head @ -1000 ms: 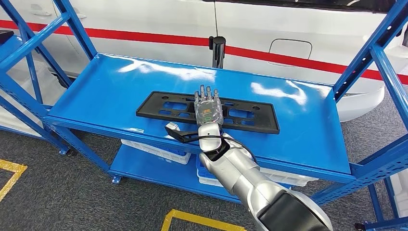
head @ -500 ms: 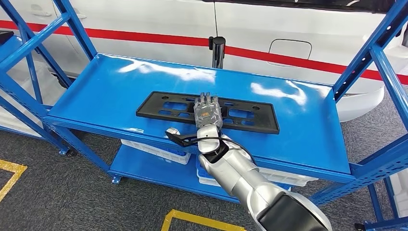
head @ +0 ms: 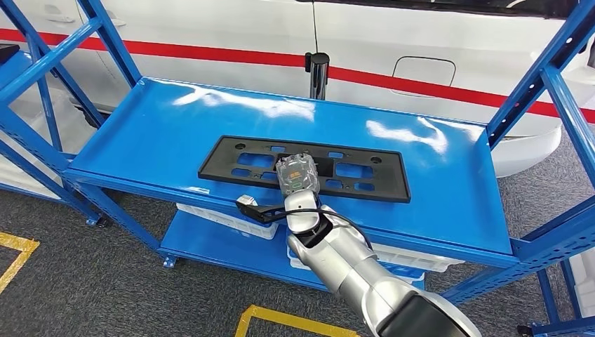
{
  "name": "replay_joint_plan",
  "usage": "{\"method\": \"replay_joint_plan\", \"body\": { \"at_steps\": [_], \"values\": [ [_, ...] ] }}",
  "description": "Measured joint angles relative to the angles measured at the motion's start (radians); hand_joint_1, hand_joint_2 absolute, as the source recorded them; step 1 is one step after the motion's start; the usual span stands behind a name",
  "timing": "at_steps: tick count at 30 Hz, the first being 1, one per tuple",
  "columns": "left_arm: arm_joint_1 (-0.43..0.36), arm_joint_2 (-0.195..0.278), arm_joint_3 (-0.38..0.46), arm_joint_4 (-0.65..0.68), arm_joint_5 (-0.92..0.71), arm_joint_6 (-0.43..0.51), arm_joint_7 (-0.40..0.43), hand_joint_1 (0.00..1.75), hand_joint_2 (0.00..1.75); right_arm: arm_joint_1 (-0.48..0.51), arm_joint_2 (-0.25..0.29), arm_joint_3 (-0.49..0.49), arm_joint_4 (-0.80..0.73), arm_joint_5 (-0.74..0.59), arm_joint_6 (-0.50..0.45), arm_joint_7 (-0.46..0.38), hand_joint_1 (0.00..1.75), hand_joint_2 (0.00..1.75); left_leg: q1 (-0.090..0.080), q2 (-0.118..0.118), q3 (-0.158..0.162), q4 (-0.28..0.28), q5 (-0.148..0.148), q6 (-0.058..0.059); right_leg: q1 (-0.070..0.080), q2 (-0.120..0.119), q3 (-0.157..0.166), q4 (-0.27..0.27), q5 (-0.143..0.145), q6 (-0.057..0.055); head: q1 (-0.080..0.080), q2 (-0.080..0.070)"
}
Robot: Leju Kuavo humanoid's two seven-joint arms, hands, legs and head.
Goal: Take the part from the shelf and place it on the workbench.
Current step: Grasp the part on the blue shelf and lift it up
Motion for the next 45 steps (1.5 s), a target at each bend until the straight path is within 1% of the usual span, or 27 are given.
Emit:
{"method": "replay_joint_plan", "body": {
  "at_steps": [7, 13, 15, 17, 19, 21, 23, 24, 25, 27, 31, 33, 36, 40, 45],
  "values": [
    [0.000, 0.000, 0.000, 0.000, -0.001, 0.001, -0.001, 0.00, 0.00, 0.004, -0.002, 0.001, -0.004, 0.000, -0.002, 0.000, 1.75, 1.75, 0.000, 0.000, 0.000, 0.000, 0.000, 0.000, 0.000, 0.000, 0.000, 0.000, 0.000, 0.000, 0.000, 0.000],
    [0.000, -0.002, 0.000, 0.000, -0.012, 0.004, -0.002, 0.00, 0.00, 0.012, -0.007, 0.000, -0.015, -0.002, -0.033, -0.003, 1.75, 1.75, 0.000, 0.000, 0.000, 0.000, 0.000, 0.000, 0.000, 0.000, 0.000, 0.000, 0.000, 0.000, 0.000, 0.000],
    [0.000, -0.003, 0.000, 0.000, -0.018, 0.003, -0.002, 0.00, 0.00, 0.016, -0.009, -0.003, -0.021, -0.016, -0.065, -0.016, 1.75, 1.75, 0.000, 0.000, 0.000, 0.000, 0.000, 0.000, 0.000, 0.000, 0.000, 0.000, 0.000, 0.000, 0.000, 0.000],
    [-0.001, -0.004, 0.000, 0.000, -0.024, 0.002, -0.001, 0.00, 0.00, 0.022, -0.010, -0.019, -0.035, -0.071, -0.137, -0.057, 1.75, 1.75, 0.000, 0.000, 0.000, 0.000, 0.000, 0.000, 0.000, 0.000, -0.001, 0.000, 0.000, 0.000, 0.000, 0.000],
    [-0.002, -0.005, 0.000, 0.000, -0.031, 0.001, 0.000, 0.00, 0.00, 0.029, -0.010, -0.057, -0.066, -0.173, -0.225, -0.129, 1.75, 1.75, 0.000, 0.000, 0.000, 0.000, 0.000, 0.000, 0.000, 0.000, -0.001, 0.000, 0.000, 0.000, 0.000, 0.000],
    [-0.004, -0.006, 0.000, -0.001, -0.040, 0.001, 0.000, 0.00, 0.00, 0.032, -0.012, -0.107, -0.121, -0.302, -0.295, -0.223, 1.75, 1.75, 0.000, 0.000, -0.001, 0.000, 0.000, 0.000, 0.000, 0.000, -0.001, 0.000, 0.000, 0.000, 0.000, 0.000],
    [-0.005, -0.007, 0.000, -0.001, -0.047, 0.002, -0.001, 0.00, 0.00, 0.032, -0.018, -0.158, -0.200, -0.467, -0.339, -0.334, 1.75, 1.75, 0.000, 0.000, -0.001, 0.001, 0.000, 0.000, 0.000, 0.000, -0.001, 0.000, 0.000, 0.000, 0.000, 0.000],
    [-0.005, -0.008, 0.001, -0.001, -0.049, 0.004, -0.001, 0.00, 0.00, 0.032, -0.022, -0.183, -0.249, -0.571, -0.348, -0.393, 1.75, 1.75, 0.000, 0.000, 0.000, 0.001, 0.000, 0.000, 0.000, 0.000, -0.001, 0.000, 0.000, 0.000, 0.000, 0.000],
    [-0.005, -0.008, 0.002, -0.001, -0.049, 0.005, -0.003, 0.00, 0.00, 0.032, -0.026, -0.208, -0.303, -0.687, -0.347, -0.450, 1.75, 1.75, 0.000, 0.000, 0.000, 0.001, 0.000, 0.000, 0.000, 0.000, -0.001, 0.000, 0.000, 0.000, 0.000, 0.000],
    [-0.004, -0.008, 0.007, -0.001, -0.049, 0.007, -0.009, 0.00, 0.00, 0.036, -0.037, -0.250, -0.416, -0.912, -0.323, -0.531, 1.75, 1.75, 0.000, 0.000, 0.000, 0.001, 0.000, 0.000, 0.000, 0.000, -0.001, 0.000, 0.000, 0.000, 0.000, 0.000],
    [0.001, -0.008, 0.022, -0.001, -0.053, 0.004, -0.021, 0.00, 0.00, 0.071, -0.066, -0.297, -0.625, -1.277, -0.254, -0.601, 1.75, 1.75, 0.000, 0.000, -0.001, 0.001, 0.000, 0.000, 0.000, 0.000, -0.001, 0.000, 0.000, 0.000, 0.000, 0.000],
    [0.002, -0.008, 0.026, -0.001, -0.054, 0.003, -0.024, 0.00, 0.00, 0.095, -0.081, -0.312, -0.705, -1.391, -0.228, -0.628, 1.75, 1.75, 0.000, 0.000, -0.002, 0.001, 0.000, 0.000, 0.000, 0.000, -0.002, 0.000, 0.000, 0.000, 0.000, 0.000],
    [0.002, -0.008, 0.031, -0.001, -0.056, 0.002, -0.027, 0.00, 0.00, 0.117, -0.104, -0.330, -0.791, -1.459, -0.214, -0.655, 1.75, 1.75, 0.000, 0.000, -0.002, 0.001, -0.001, 0.001, 0.000, 0.000, -0.002, 0.000, 0.000, 0.000, 0.000, 0.000],
    [0.003, -0.008, 0.037, -0.001, -0.058, -0.004, -0.034, 0.00, 1.75, 0.151, -0.136, -0.347, -0.901, -1.466, -0.231, -0.680, 1.75, 1.75, 0.000, 0.000, -0.003, 0.001, -0.001, 0.001, 0.000, -0.001, -0.002, 0.000, 0.000, 0.000, 0.000, 0.000],
    [0.004, -0.008, 0.043, -0.001, -0.072, 0.009, -0.050, 0.00, 1.75, 0.182, -0.165, -0.358, -1.005, -1.441, -0.264, -0.710, 1.75, 1.75, 0.000, 0.000, -0.003, 0.001, -0.001, 0.001, 0.000, 0.000, -0.002, 0.000, 0.000, 0.000, 0.000, 0.000]
  ]
}}
